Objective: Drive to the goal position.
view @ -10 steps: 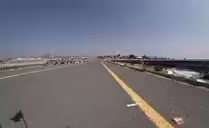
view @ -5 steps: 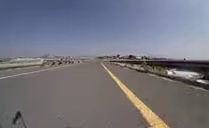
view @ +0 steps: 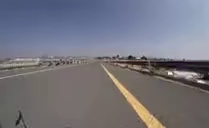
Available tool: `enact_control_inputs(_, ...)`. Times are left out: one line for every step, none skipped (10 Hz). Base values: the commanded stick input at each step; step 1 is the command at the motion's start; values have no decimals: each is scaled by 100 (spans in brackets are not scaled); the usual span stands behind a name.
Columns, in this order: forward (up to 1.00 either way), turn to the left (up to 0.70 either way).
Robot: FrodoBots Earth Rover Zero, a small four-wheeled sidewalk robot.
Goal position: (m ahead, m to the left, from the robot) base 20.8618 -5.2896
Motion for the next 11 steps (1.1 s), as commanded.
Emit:
enact_control_inputs(100, 0)
enact_control_inputs(100, 0)
enact_control_inputs(100, 0)
enact_control_inputs(100, 0)
enact_control_inputs(100, 0)
enact_control_inputs(100, 0)
enact_control_inputs(100, 0)
enact_control_inputs(100, 0)
enact_control_inputs(100, 0)
enact_control_inputs(100, 5)
enact_control_inputs(100, 18)
